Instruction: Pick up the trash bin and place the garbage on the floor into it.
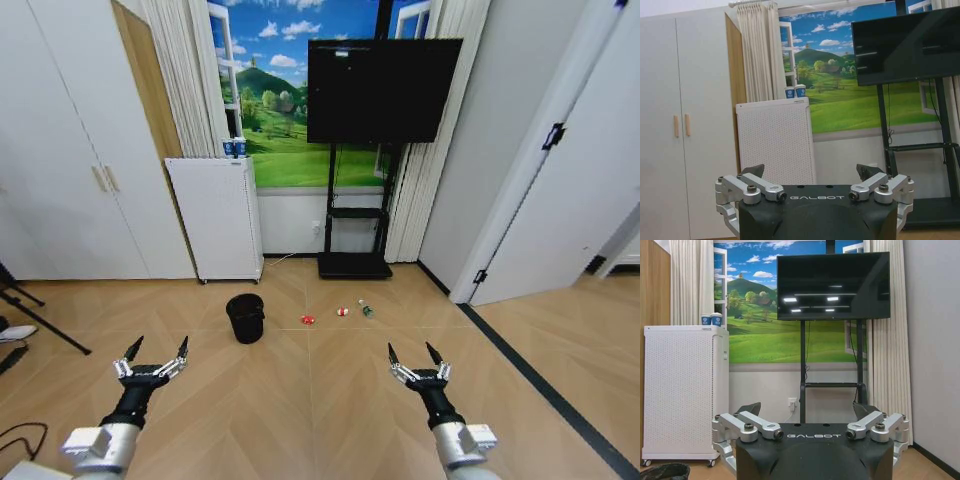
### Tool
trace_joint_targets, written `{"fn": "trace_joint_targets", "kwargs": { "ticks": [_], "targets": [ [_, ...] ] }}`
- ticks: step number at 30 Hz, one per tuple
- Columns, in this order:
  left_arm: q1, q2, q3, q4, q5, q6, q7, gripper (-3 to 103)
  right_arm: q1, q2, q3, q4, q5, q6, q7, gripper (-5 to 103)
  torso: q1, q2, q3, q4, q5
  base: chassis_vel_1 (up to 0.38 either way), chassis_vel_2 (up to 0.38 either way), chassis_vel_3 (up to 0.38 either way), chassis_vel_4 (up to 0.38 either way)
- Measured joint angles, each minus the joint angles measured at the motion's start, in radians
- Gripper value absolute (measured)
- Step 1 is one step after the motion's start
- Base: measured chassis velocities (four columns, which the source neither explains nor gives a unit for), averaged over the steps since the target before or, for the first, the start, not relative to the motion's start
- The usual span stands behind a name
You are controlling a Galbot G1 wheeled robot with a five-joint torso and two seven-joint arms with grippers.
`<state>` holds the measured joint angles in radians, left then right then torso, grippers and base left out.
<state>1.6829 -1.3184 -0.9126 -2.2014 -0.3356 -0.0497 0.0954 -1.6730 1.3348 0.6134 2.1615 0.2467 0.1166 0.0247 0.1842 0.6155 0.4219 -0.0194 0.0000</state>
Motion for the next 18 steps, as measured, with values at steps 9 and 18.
{"fn": "trace_joint_targets", "kwargs": {
  "ticks": [9, 18],
  "targets": [
    [0.000, 0.000, 0.000, 0.000, 0.000, 0.000, 0.000, 100, 0.000, 0.000, 0.000, 0.000, 0.000, 0.000, 0.000, 100, 0.000, 0.000, 0.000, 0.0000, 0.0000, 0.000, 0.000, 0.000, 0.000],
    [0.000, 0.000, 0.000, 0.000, 0.000, 0.000, 0.000, 100, 0.000, 0.000, 0.000, 0.000, 0.000, 0.000, 0.000, 100, 0.000, 0.000, 0.000, 0.0000, 0.0000, 0.000, 0.000, 0.000, 0.000]
  ]
}}
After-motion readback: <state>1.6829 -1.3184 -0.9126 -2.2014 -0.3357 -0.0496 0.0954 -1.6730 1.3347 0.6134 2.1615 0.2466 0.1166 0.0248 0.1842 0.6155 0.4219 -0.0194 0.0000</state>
